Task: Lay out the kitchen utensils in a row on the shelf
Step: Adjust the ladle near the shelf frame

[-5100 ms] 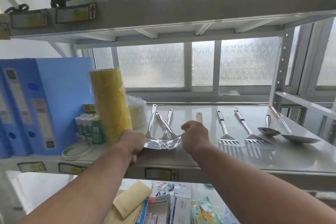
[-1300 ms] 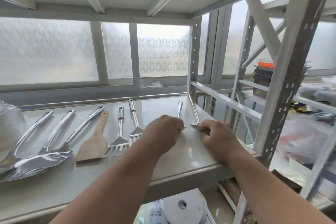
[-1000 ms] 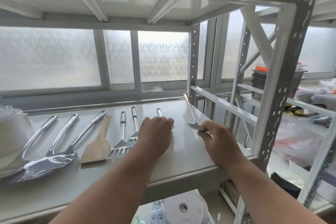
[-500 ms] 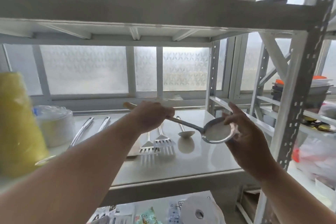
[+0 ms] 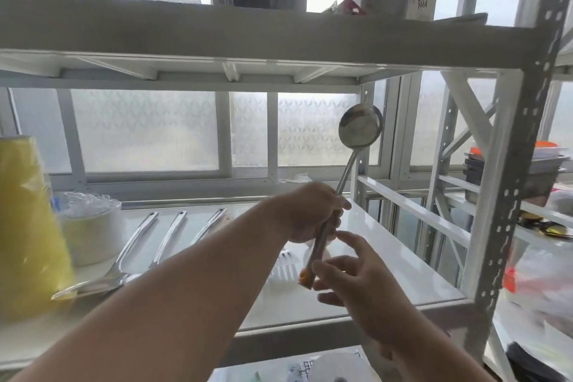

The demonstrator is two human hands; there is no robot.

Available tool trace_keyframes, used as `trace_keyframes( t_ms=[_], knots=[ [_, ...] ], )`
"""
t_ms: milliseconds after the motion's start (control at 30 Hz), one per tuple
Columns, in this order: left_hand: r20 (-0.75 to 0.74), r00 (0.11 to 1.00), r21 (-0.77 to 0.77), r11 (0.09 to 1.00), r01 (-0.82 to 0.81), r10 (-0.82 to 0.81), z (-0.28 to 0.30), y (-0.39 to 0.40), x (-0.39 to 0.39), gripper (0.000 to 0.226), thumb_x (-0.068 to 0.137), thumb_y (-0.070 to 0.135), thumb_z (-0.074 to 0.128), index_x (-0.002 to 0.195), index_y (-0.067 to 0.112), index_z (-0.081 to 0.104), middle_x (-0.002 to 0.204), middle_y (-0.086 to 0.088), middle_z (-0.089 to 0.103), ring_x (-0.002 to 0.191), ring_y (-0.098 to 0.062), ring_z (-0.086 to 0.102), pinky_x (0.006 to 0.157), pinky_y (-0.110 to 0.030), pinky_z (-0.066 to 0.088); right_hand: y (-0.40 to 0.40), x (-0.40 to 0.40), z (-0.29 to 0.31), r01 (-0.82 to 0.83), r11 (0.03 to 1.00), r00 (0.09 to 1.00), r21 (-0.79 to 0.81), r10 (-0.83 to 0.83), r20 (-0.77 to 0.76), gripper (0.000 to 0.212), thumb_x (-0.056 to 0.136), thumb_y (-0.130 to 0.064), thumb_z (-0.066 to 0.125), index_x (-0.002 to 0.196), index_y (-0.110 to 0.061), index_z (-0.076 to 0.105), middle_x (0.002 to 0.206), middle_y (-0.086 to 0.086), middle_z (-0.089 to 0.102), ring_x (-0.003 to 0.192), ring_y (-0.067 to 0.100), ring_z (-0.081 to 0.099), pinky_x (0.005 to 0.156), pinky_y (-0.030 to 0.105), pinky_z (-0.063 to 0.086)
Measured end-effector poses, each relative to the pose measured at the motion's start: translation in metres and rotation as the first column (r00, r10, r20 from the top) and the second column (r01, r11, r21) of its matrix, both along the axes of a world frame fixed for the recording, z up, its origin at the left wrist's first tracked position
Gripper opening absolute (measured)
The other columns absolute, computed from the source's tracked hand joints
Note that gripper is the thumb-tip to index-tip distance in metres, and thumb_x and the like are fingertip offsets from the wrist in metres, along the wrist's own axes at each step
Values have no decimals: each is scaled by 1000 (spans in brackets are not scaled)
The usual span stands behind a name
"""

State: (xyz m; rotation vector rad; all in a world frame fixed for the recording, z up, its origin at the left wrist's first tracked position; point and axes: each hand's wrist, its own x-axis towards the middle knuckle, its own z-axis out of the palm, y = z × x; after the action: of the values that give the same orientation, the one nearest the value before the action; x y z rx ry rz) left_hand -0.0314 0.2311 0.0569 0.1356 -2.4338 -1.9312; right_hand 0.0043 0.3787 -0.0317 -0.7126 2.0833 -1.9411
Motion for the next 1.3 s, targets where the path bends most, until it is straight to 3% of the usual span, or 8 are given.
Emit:
trace_keyframes(
  t_ms=[167, 400, 500, 700, 867, 1000, 1133, 1300],
  knots=[
    [18, 992, 309, 943, -124, 125, -22, 23, -32, 14, 107, 7, 54, 105, -3, 64, 81, -12, 49, 68, -21, 52, 65, -34, 52, 8, -17, -15, 333, 917, 929, 220, -280, -241, 61, 84, -39, 80, 137, -34, 49, 85, -3, 75, 73, 13, 72, 79, 37, 58],
    [-72, 989, 3, 991, -131, 131, -58, 45, -75, 26, 91, 3, 58, 117, 3, 58, 98, -12, 70, 88, -32, 71, 93, -55, 61, 29, -89, -7, 473, 831, 853, 292, -349, -389, 28, 97, -32, 66, 122, -20, 63, 84, -10, 71, 80, 12, 70, 76, 35, 55],
    [-99, 984, 78, 987, -142, 150, -74, 51, -93, 66, 82, 0, 54, 145, 18, 44, 118, -6, 73, 106, -32, 75, 94, -54, 62, 32, -126, -7, 430, 863, 885, 265, -345, -313, 31, 98, -35, 64, 123, -18, 56, 86, -1, 74, 67, 18, 72, 64, 32, 54],
    [-177, 974, 152, 982, -112, 139, -120, 52, -120, 49, 93, -11, 57, 126, 24, 67, 127, -7, 74, 108, -24, 77, 103, -45, 59, 40, -162, -33, 510, 825, 828, 244, -393, -400, 19, 99, -22, 61, 117, -18, 62, 91, -6, 73, 80, 14, 70, 77, 31, 55],
    [-214, 965, -261, 943, -207, 153, -130, 45, -128, 48, 96, 8, 60, 138, 32, 66, 123, 7, 72, 91, -15, 74, 81, -34, 64, 38, -168, -38, 594, 763, 770, 257, -446, -457, 15, 100, -20, 56, 113, -18, 62, 100, 1, 71, 95, 23, 66, 83, 33, 51],
    [-255, 961, -501, 835, -228, 109, -126, 46, -119, 59, 98, 20, 66, 153, 39, 53, 139, 6, 67, 121, -11, 65, 107, -26, 48, 37, -168, -40, 633, 721, 746, 282, -469, -472, 7, 98, -21, 56, 100, -18, 62, 92, 2, 71, 91, 27, 65, 80, 37, 53],
    [-211, 973, -547, 814, -196, 93, -127, 45, -118, 48, 101, 29, 66, 147, 39, 60, 149, 10, 62, 141, -12, 54, 119, -29, 38, 36, -169, -43, 657, 690, 725, 304, -467, -507, 12, 99, -19, 55, 103, -13, 64, 92, 7, 69, 88, 25, 54, 76, 32, 42],
    [-157, 986, -611, 779, -137, 50, -128, 47, -124, 45, 102, 39, 61, 147, 43, 59, 152, 6, 61, 139, -20, 56, 117, -37, 42, 34, -169, -46, 661, 674, 729, 329, -472, -496, 10, 94, -20, 57, 94, -15, 66, 89, 7, 69, 83, 26, 52, 72, 29, 36]
  ],
)
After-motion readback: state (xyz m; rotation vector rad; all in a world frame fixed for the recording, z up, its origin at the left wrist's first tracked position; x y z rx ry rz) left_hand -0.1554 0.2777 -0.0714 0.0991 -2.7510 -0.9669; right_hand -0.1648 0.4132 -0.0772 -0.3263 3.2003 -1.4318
